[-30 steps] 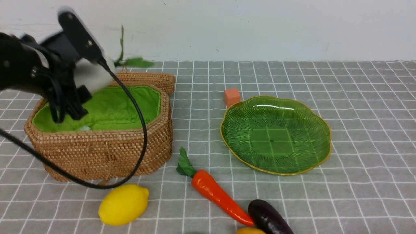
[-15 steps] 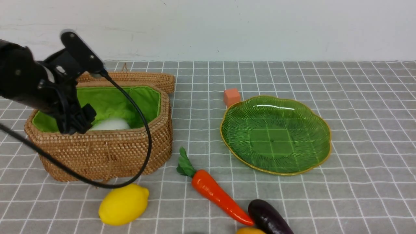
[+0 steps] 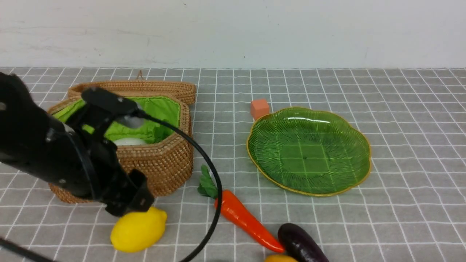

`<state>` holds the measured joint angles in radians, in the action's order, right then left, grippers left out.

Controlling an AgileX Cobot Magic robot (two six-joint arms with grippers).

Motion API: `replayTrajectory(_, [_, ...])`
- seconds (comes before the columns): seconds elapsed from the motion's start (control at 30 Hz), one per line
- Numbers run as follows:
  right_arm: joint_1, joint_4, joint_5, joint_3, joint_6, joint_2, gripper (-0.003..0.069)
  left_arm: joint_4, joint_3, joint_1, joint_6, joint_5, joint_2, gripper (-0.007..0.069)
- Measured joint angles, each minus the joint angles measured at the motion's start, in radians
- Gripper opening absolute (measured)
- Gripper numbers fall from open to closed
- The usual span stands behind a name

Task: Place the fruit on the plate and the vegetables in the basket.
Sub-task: Grab a lemon with your left arm and place it on the plate on the right

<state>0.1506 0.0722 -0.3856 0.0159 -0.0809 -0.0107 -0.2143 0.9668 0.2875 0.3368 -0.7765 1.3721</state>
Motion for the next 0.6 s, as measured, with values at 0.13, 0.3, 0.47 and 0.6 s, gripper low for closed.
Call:
replayTrajectory(0.13, [0.000, 0.000, 0.000, 0.000, 0.000, 0.000, 0.0240, 0.060, 0.000, 0.000, -0.051, 0.001, 0.088, 0.0533])
replayTrajectory(0.3, [0.000, 0.000, 0.000, 0.000, 0.000, 0.000, 0.0240, 0.081, 0.000, 0.000, -0.047, 0.020, 0.203, 0.0533])
replayTrajectory(0.47, [0.000, 0.000, 0.000, 0.000, 0.000, 0.000, 0.0240, 0.085, 0.000, 0.000, -0.001, 0.035, 0.266, 0.0521])
replayTrajectory(0.6, [0.000, 0.000, 0.000, 0.000, 0.000, 0.000, 0.0240, 0.087, 0.001, 0.000, 0.029, 0.031, 0.270, 0.0479])
